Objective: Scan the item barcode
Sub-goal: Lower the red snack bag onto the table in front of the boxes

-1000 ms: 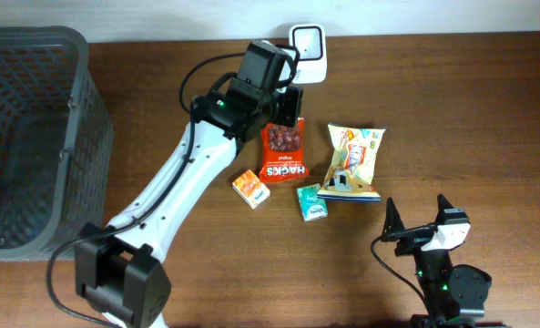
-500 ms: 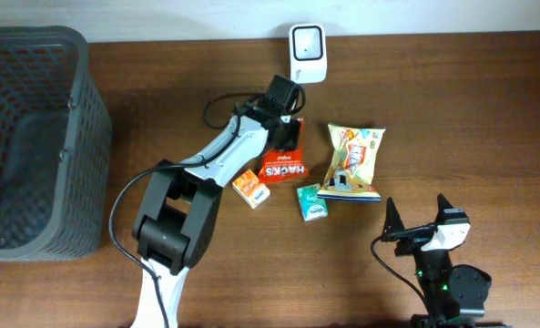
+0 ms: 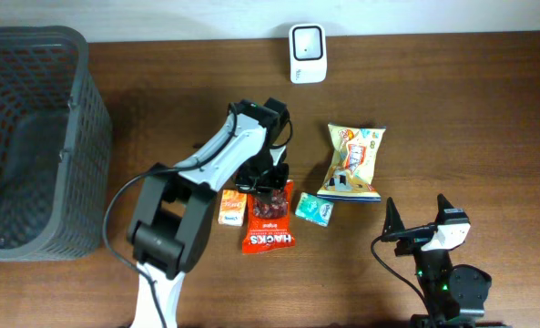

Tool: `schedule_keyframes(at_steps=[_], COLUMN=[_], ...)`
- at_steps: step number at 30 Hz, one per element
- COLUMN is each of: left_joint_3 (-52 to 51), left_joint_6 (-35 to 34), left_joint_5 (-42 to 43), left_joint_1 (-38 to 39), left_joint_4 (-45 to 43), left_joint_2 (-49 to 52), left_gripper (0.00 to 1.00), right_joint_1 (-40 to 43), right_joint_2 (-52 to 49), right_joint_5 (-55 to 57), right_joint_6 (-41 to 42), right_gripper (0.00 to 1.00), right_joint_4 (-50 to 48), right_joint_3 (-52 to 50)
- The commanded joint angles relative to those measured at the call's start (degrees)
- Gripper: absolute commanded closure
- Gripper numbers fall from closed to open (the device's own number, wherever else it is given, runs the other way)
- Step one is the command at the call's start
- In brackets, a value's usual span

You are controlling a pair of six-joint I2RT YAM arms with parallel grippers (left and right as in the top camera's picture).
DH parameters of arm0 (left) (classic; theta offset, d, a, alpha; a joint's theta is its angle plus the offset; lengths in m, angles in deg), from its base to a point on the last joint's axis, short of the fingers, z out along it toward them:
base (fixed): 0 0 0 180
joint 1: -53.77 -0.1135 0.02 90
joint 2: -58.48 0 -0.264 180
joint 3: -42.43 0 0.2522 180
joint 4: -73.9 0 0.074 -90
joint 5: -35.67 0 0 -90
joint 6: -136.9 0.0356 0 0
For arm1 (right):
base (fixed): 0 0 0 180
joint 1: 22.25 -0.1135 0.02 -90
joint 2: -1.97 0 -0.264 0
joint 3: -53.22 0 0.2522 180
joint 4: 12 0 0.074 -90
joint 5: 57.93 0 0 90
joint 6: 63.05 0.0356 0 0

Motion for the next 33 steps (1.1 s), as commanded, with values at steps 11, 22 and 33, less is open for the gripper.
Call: schedule_keyframes(at_steps=[11, 22, 33], left_joint_3=[-1.6, -1.6, 4.5], left_joint_6=[-6.9, -7.0, -0.4], left_joint_5=[2.1, 2.2, 7.6], left_joint_1=[5.2, 9.0, 11.1], left_joint_4=[-19.6, -12.2, 1.8], left_joint_2=[-9.9, 1.0, -0.8], left_gripper=[1.00, 1.00, 1.00], right_joint_1=[-0.4, -0.4, -0.4], right_joint_2=[0.3, 0.3, 0.3], right_joint_5=[0.3, 0.3, 0.3], right_joint_6=[0.0, 0.0, 0.0], right_gripper=[0.01, 0.01, 0.01], right_joint_4=[0.2, 0.2, 0.2], right_joint_3=[-0.4, -0.4, -0.4])
